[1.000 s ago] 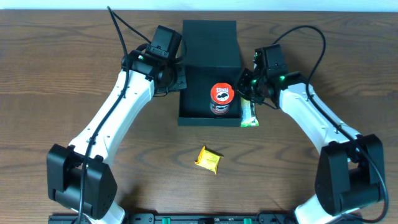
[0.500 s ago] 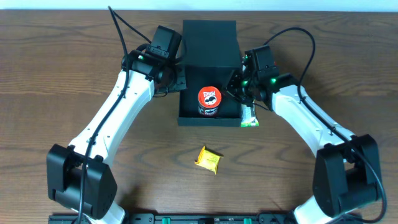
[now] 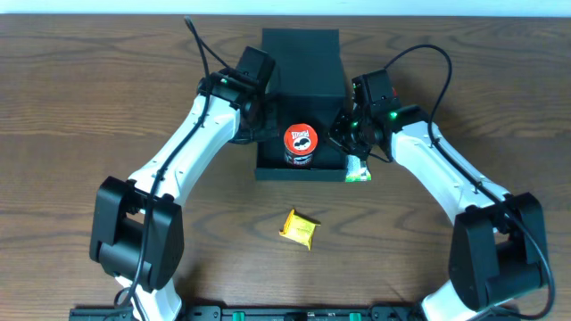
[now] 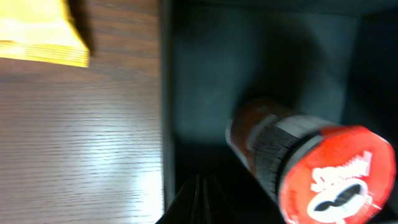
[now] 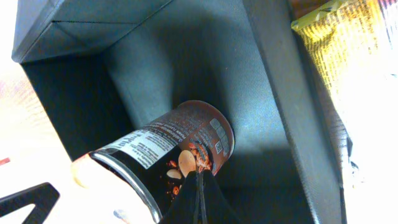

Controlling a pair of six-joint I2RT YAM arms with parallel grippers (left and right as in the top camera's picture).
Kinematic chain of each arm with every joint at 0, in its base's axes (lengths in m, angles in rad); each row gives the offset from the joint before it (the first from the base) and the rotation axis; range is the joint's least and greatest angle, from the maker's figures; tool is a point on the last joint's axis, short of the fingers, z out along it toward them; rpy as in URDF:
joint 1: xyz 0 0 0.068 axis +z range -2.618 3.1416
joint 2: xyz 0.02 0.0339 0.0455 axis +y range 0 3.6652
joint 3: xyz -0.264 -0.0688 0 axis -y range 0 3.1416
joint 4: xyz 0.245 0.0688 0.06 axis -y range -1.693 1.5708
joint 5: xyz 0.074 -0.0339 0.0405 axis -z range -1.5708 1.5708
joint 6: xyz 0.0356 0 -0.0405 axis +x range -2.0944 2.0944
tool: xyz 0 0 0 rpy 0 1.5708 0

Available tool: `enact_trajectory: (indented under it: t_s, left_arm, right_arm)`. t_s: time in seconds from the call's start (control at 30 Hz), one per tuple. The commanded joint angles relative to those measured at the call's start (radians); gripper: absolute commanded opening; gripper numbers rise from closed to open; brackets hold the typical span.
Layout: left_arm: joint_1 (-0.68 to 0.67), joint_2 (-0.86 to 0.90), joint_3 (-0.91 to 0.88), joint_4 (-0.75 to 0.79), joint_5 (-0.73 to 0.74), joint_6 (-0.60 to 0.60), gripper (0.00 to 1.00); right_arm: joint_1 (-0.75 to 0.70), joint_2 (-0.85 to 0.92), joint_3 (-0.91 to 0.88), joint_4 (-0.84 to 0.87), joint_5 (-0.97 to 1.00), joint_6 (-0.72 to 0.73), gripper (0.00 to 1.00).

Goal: Pack container

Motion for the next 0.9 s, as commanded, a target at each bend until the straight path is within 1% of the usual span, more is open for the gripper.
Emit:
enact_trajectory:
  t_s: [0.0,0.4,0.53,0.7,0.87]
  left_arm:
    - [-0.02,0.0,0.004,0.011,0.061,-0.002,0.06]
    - [-0.071,0.008,0.004,0.041,0.074,-0.024,0.06]
    - [-0.071,0.008,0.004,0.04,-0.008,-0.024,0.06]
    - [-0.07,0.008,0.004,0.039,-0.061,-0.021,0.06]
    - [-0.07,0.008,0.004,0.039,-0.05,-0.02,0.06]
  right_arm:
    - [-0.008,-0.004,-0.002,0.003,-0.023,0.012,0.01]
    - [-0.008,-0.004,-0.002,0.016,-0.116,0.031,0.02]
    - [-0.008,-0.004,-0.002,0.014,-0.116,0.029,0.02]
    - [-0.008,-0.004,-0.002,0.011,-0.107,0.022,0.01]
    - [-0.008,-0.004,-0.002,0.011,-0.107,0.022,0.01]
